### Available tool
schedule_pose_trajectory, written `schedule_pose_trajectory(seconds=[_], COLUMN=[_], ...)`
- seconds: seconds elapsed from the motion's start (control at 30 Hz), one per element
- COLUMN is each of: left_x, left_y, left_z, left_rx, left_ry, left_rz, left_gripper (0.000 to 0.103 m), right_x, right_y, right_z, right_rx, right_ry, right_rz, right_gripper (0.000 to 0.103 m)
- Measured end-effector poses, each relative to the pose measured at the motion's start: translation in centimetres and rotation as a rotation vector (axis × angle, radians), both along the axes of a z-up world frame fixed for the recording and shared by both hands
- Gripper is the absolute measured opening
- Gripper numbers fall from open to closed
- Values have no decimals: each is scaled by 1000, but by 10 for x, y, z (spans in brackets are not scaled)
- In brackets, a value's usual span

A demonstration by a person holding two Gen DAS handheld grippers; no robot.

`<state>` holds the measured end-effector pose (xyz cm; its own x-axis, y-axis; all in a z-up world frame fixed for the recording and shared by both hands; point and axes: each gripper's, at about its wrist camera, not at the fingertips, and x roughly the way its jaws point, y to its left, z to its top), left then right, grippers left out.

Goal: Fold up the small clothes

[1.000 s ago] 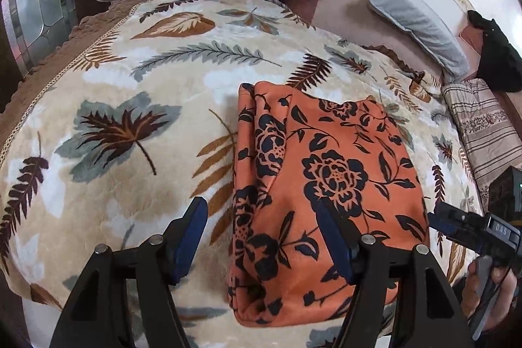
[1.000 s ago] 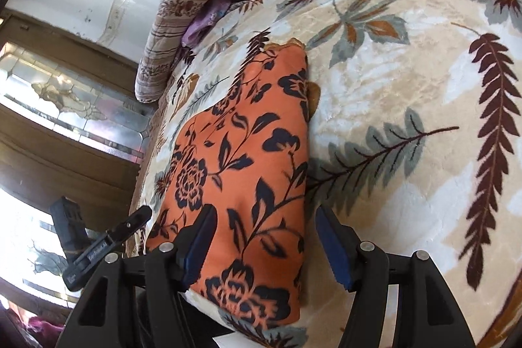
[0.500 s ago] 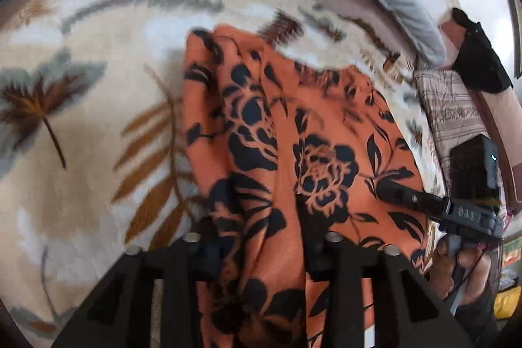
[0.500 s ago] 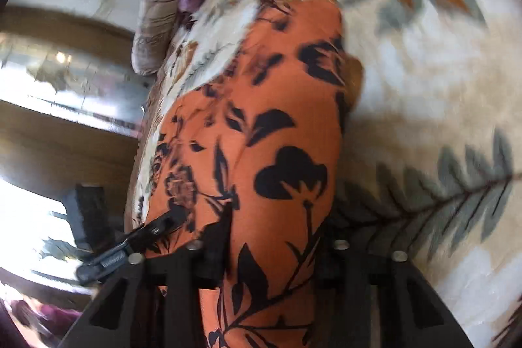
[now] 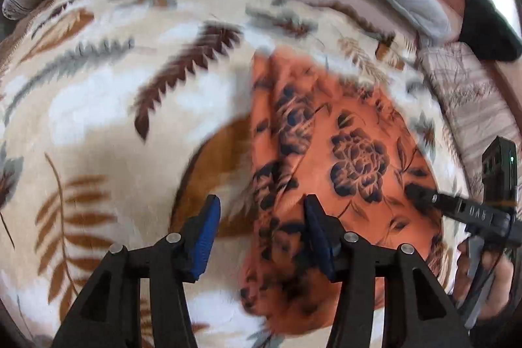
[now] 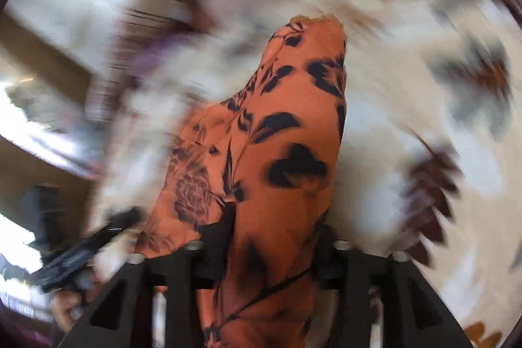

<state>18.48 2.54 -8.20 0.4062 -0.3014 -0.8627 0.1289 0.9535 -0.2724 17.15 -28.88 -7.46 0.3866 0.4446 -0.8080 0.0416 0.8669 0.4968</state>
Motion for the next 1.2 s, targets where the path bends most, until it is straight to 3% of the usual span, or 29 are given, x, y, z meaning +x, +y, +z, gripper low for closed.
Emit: schedule_pose_trajectory(seconds=[0.07,0.17,0.23,0.3,0.37,0.47,0.67,0.77,0.93,1.2], left_x=[-11,-25,-38,-47,-60,-75,-99,-112,-133,-142], left_y=[4,9,13,16,18,15,10,0,-19,-39], left_z=[5,19,33,47,59,70,95,111,135,137], left_rx=[36,73,96,110,125,159,152,131,148,188], left_ry=[-46,-88,-130,-156,-186,-216,-263,-294,-369,-358], left_rz=[5,26,45,59,78,100,108,103,92,94], left_gripper=[60,60,60,63,71,76,76,80,86,91], right_x=[-14,-33,-45,-52,-53,-39,-81,-108,-129,-156], right_y=[-5,8,25,43,54,60,65,60,57,53], right_z=[13,51,76,83,67,32,106,135,145,131], right_rx=[-36,-106,-103,-119,-136,-195,-273,-310,-351,-410], right_ry=[-79,-220,-315,-350,-310,-177,-349,-404,-415,-368], right_rz=[-44,-94,-68,-12,33,13,-13,-41,-38,-33], right_gripper=[58,58,69,75,76,75,75,81,83,83])
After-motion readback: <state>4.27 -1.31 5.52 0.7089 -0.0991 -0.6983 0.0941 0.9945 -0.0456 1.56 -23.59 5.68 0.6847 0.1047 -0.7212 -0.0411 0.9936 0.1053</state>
